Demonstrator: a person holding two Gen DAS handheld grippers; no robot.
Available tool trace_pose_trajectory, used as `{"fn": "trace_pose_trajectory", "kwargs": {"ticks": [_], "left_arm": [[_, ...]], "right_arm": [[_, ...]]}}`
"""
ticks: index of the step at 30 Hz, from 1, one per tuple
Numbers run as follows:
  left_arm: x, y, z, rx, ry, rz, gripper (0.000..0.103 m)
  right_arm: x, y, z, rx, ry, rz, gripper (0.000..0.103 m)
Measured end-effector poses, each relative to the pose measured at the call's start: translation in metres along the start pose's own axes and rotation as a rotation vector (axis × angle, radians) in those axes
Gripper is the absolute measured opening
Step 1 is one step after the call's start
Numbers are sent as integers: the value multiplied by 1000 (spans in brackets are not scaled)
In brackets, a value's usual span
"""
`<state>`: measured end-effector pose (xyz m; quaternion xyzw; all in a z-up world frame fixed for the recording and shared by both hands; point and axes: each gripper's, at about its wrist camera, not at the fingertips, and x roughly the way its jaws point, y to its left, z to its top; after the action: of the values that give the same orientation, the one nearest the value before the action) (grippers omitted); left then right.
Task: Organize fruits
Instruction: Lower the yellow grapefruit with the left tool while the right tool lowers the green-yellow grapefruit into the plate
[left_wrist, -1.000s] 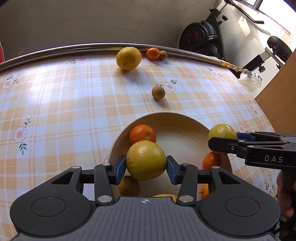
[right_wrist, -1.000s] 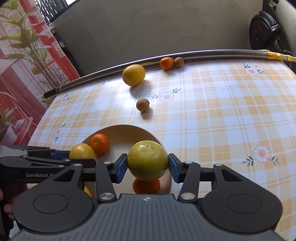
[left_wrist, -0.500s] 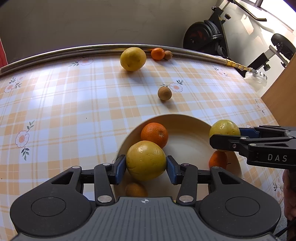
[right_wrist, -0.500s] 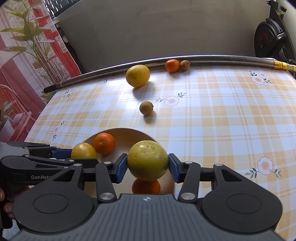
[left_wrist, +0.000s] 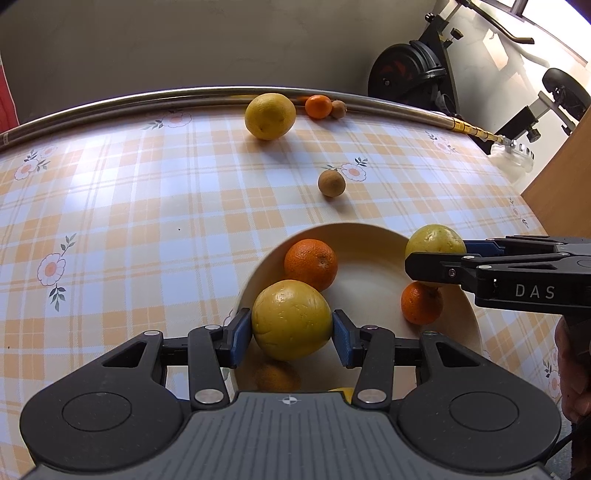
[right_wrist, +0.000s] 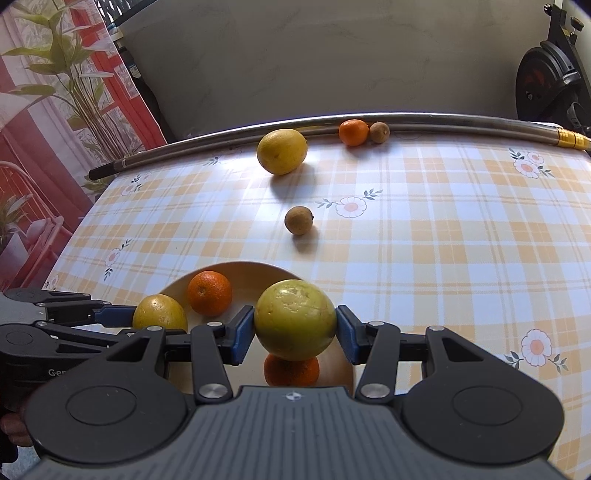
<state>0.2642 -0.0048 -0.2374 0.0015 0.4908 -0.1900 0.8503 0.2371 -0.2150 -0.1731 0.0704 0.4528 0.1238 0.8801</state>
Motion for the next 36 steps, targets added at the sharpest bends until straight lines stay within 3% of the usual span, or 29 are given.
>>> {"fn": "trace_pose_trajectory", "kwargs": {"ticks": [16,36], "left_arm": [[-2,2,0,-9,-6,-2,49],[-27,-1,4,-20,-74,9,50]], "right_arm": [[25,11,7,-33,55,36,51],[-13,-4,5,6,-27,9,52]]}}
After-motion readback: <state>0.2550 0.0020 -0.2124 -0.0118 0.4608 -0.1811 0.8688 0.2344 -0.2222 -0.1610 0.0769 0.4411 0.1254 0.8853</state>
